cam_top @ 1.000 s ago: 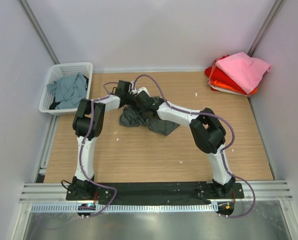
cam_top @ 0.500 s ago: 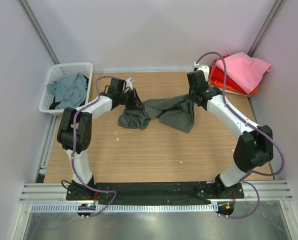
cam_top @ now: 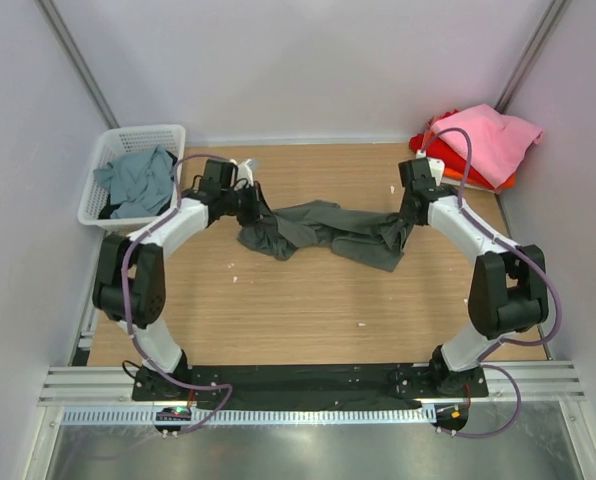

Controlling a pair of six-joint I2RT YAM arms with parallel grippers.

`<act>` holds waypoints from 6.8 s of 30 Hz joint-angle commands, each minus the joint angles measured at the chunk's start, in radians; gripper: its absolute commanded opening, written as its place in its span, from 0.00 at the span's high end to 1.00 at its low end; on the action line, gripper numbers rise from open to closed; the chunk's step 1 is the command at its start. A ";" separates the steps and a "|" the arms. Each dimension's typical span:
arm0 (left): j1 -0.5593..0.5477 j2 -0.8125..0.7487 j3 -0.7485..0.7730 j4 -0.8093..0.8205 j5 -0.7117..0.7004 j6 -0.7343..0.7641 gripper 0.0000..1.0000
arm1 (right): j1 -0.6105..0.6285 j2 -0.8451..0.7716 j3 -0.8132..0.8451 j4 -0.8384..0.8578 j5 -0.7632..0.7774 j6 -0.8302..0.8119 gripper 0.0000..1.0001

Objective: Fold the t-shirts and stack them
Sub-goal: Flatten the tshirt out

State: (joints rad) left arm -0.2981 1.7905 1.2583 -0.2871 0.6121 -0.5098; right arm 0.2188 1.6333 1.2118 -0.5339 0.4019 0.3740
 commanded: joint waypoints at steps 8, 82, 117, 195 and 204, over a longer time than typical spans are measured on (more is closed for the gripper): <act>-0.001 -0.599 -0.148 0.094 -0.121 -0.073 1.00 | -0.010 -0.467 -0.043 0.051 -0.212 0.020 0.99; 0.001 -0.683 -0.422 0.108 -0.451 -0.128 1.00 | 0.338 -0.256 -0.506 0.242 -0.434 0.411 0.46; 0.001 -0.830 -0.286 -0.069 -0.477 -0.113 1.00 | 0.360 -0.434 -0.257 -0.007 -0.282 0.329 0.99; 0.037 -0.094 0.024 -0.187 -0.565 -0.065 0.01 | 0.010 -0.035 -0.021 0.170 -0.347 0.077 0.00; -0.022 -0.187 -0.285 -0.115 -0.563 -0.275 0.17 | -0.055 -0.087 -0.175 0.242 -0.360 0.125 0.00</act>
State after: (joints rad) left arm -0.2790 1.6936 1.0302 -0.4751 0.0463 -0.6796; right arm 0.1959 1.6466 1.0874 -0.3874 0.0875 0.4702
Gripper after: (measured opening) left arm 0.843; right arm 0.996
